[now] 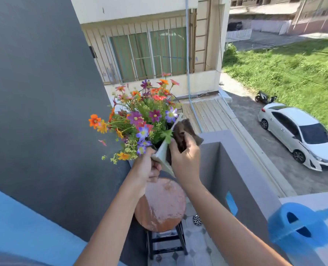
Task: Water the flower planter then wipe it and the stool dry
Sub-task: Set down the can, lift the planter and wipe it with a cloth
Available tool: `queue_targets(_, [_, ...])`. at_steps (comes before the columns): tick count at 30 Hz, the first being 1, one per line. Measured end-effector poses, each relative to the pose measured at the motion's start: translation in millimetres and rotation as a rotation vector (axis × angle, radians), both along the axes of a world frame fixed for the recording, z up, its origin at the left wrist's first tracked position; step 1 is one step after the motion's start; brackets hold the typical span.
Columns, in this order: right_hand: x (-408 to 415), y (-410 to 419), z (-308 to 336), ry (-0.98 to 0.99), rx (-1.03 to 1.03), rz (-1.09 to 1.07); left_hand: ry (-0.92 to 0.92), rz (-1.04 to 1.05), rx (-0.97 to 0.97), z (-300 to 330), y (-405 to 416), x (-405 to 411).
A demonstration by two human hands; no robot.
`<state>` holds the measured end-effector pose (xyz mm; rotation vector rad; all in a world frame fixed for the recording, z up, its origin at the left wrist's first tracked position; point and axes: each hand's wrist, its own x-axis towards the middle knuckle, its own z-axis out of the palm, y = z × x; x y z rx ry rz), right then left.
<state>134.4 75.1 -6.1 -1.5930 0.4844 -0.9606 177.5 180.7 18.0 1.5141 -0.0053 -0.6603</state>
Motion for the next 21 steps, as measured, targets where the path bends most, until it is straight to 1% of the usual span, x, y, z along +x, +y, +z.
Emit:
queue_targets(3, [-14, 15, -24, -0.016, -0.192, 0.076, 0.020, 0.032, -0.059, 0, 5, 8])
queue_targets(4, [-18, 15, -33, -0.003, -0.219, 0.109, 0.021, 0.035, -0.068, 1, 8, 9])
queue_targets(6, [-26, 12, -54, 0.062, -0.196, 0.146, 0.034, 0.034, -0.085, 2, 12, 11])
queue_targets(8, [-32, 11, -67, 0.126, -0.116, 0.131, 0.045, 0.031, -0.104, 3, 13, 11])
queue_targets(10, [-33, 13, -70, 0.127, -0.073, 0.092, 0.050, 0.040, -0.106, 4, 10, 11])
queue_targets(13, [-30, 20, -50, 0.029, -0.066, 0.073, 0.039, 0.047, -0.096, 5, 5, 9])
queue_targets(16, [-20, 20, -24, -0.084, -0.124, 0.076, 0.038, 0.033, -0.076, 5, 1, 6])
queue_targets(19, [-11, 8, -10, -0.148, -0.197, 0.031, 0.053, -0.014, -0.114, 8, -1, 4])
queue_targets(21, [-6, -9, -4, -0.152, -0.142, 0.017, 0.062, -0.040, -0.146, 7, 1, 2])
